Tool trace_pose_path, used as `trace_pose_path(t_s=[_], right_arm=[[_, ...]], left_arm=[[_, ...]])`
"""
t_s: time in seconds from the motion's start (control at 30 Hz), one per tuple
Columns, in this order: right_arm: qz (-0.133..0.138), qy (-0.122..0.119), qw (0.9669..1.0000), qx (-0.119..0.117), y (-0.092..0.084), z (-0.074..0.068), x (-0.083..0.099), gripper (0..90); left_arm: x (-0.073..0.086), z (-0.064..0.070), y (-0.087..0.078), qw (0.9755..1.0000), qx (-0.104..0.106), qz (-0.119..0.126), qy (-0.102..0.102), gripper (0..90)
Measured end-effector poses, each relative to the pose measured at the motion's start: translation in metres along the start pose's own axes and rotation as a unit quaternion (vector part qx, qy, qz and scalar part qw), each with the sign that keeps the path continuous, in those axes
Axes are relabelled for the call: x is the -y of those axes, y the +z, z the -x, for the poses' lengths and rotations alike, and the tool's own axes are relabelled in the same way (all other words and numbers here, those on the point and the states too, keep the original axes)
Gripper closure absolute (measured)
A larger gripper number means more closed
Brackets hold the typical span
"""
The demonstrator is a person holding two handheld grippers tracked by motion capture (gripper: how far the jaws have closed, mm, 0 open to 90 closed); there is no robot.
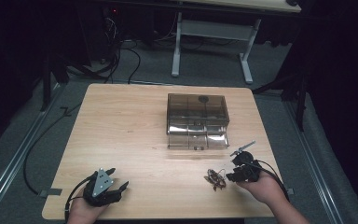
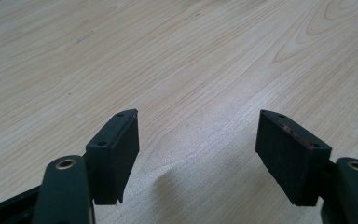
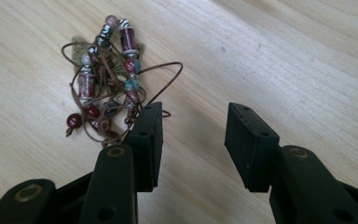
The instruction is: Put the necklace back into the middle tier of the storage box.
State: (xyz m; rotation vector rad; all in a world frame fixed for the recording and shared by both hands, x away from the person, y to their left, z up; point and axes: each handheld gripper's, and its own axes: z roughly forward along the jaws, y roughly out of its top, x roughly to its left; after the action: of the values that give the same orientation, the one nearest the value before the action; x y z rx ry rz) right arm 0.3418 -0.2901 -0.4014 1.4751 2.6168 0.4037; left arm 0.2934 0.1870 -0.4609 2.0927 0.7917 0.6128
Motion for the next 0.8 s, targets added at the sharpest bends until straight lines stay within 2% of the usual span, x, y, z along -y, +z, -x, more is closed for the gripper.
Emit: trace_pose_path(t_s=[0.2, 0.33, 0.47, 0.8], right_arm=[[-0.014, -0.006, 0.9999, -0.005, -0.007, -0.007, -0.003, 54.5], [-0.017, -0.007, 0.9997, -0.014, -0.009, -0.009, -0.005, 49.7], [-0.02, -0.011, 0.9996, -0.018, -0.007, -0.012, -0.007, 43.6], [-0.034, -0.047, 0.9982, -0.016, 0.006, -0.028, -0.014, 34.5]], left_arm=[[0.0, 0.0, 0.001, 1.0, 0.001, -0.004, -0.001, 30.6], [-0.001, -0.001, 0.002, 1.0, 0.003, -0.003, -0.004, 30.5], [-0.001, 0.0, 0.001, 1.0, 0.002, -0.004, -0.001, 30.4], [0.0, 0.0, 0.001, 1.0, 0.005, -0.001, 0.0, 30.3]])
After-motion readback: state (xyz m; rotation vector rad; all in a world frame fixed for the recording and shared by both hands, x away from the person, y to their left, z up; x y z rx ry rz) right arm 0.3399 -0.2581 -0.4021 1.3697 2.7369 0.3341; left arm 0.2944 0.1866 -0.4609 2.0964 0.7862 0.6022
